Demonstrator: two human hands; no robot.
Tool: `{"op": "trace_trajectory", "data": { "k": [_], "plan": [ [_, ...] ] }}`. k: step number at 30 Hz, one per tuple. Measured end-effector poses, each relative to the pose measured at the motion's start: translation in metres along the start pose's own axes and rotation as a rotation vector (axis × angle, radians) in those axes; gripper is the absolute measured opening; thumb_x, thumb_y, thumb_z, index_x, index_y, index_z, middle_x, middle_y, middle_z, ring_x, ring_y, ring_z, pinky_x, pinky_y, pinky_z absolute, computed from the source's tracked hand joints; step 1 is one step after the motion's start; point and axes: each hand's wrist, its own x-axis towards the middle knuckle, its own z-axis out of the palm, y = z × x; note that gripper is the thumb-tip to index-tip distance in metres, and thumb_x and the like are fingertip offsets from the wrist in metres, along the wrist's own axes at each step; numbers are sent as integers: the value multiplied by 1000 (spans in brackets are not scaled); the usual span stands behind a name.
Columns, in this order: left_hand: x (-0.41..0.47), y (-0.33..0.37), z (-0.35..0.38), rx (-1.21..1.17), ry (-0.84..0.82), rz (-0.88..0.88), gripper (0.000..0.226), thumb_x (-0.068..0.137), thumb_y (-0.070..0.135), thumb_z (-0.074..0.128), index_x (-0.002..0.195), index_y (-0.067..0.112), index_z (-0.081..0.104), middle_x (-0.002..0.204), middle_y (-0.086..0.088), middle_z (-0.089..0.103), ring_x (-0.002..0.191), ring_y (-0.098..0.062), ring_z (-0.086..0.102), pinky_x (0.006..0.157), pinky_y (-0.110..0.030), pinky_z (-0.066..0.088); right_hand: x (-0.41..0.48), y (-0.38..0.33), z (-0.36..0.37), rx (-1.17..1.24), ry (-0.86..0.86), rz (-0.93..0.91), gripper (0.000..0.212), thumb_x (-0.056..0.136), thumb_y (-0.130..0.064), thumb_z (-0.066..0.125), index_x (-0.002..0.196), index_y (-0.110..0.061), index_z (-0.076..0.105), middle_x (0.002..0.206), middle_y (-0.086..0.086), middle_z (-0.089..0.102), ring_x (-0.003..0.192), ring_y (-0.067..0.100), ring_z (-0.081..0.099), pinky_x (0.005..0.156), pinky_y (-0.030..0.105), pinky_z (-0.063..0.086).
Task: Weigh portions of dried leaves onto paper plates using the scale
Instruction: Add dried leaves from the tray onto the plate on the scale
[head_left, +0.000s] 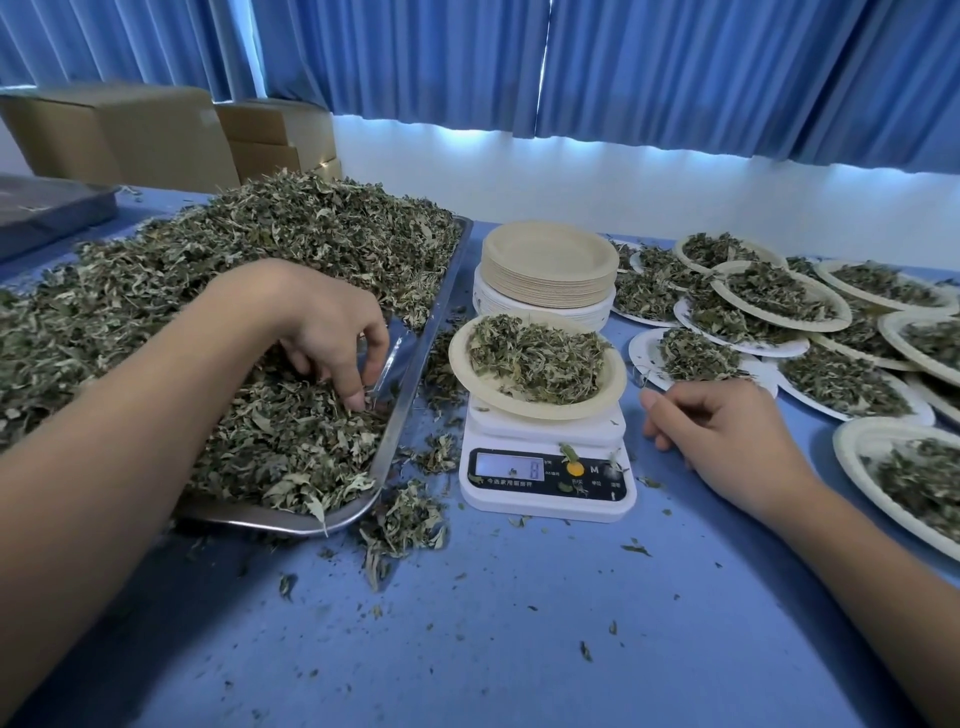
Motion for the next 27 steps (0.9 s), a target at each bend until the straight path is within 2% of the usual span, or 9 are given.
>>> {"op": "trace_trajectory", "data": {
  "k": [3, 6, 9, 14, 16, 20, 23, 25, 27],
  "plan": [
    [1, 5, 5, 39, 5, -24, 31, 70, 21, 91, 94, 19, 72, 88, 1, 70, 85, -18, 66, 69, -31, 59, 0, 0, 0, -4, 1, 4, 41, 101, -35, 63, 61, -26, 71, 59, -5, 68, 47, 6, 58, 54, 13, 42],
    [4, 14, 12, 112, 10, -24, 25, 74, 11, 88, 92, 12, 71, 84, 2, 69, 83, -20, 65, 80, -38, 60, 0, -1, -1, -7, 3, 7, 41, 100, -35, 63, 61, -26, 71, 59, -6, 68, 47, 5, 59, 54, 12, 43],
    [0, 18, 9, 136, 56, -12, 26, 76, 15, 87, 96, 16, 70, 86, 1, 72, 88, -22, 69, 83, -43, 58, 0, -1, 0, -3, 0, 18, 41, 100, -36, 63, 61, -26, 71, 59, -6, 69, 47, 5, 58, 55, 13, 43],
    [-5, 35, -1, -74, 572, 172, 8, 90, 31, 74, 94, 25, 70, 85, 10, 65, 75, -9, 65, 65, -26, 46, 0, 0, 0, -20, -4, 20, 41, 100, -36, 62, 62, -26, 71, 59, -8, 69, 47, 5, 58, 54, 12, 43],
    [-2, 48, 1, -118, 687, 290, 17, 93, 37, 69, 102, 23, 72, 87, 10, 67, 80, -8, 63, 68, -24, 45, 1, 1, 1, -37, -2, 11, 41, 100, -36, 62, 62, -25, 71, 59, -9, 68, 45, 5, 56, 52, 11, 41],
    [6, 71, 18, -115, 646, 448, 46, 97, 44, 61, 140, 27, 57, 121, 9, 66, 103, -11, 62, 92, -31, 48, 2, 2, 0, -34, -3, 9, 41, 100, -38, 62, 62, -26, 71, 59, -10, 69, 43, 4, 53, 49, 10, 39],
    [11, 84, 31, -36, 591, 532, 55, 97, 41, 63, 149, 31, 46, 148, 12, 52, 128, -11, 52, 106, -30, 40, 1, 3, 0, -29, -6, 13, 41, 100, -39, 62, 62, -26, 71, 59, -9, 69, 43, 4, 52, 48, 11, 39],
    [13, 90, 36, 43, 587, 533, 54, 97, 36, 64, 149, 31, 47, 148, 11, 53, 131, -14, 52, 110, -37, 43, 1, 3, 0, -19, -5, 17, 40, 100, -39, 62, 63, -26, 71, 60, -9, 69, 43, 4, 53, 48, 11, 39],
    [15, 96, 38, 119, 645, 502, 46, 96, 32, 65, 141, 31, 55, 134, 9, 64, 120, -18, 61, 100, -41, 51, 1, 4, 0, -21, -4, 16, 40, 100, -39, 62, 63, -26, 71, 60, -9, 69, 44, 5, 53, 49, 11, 40]
  ]
}}
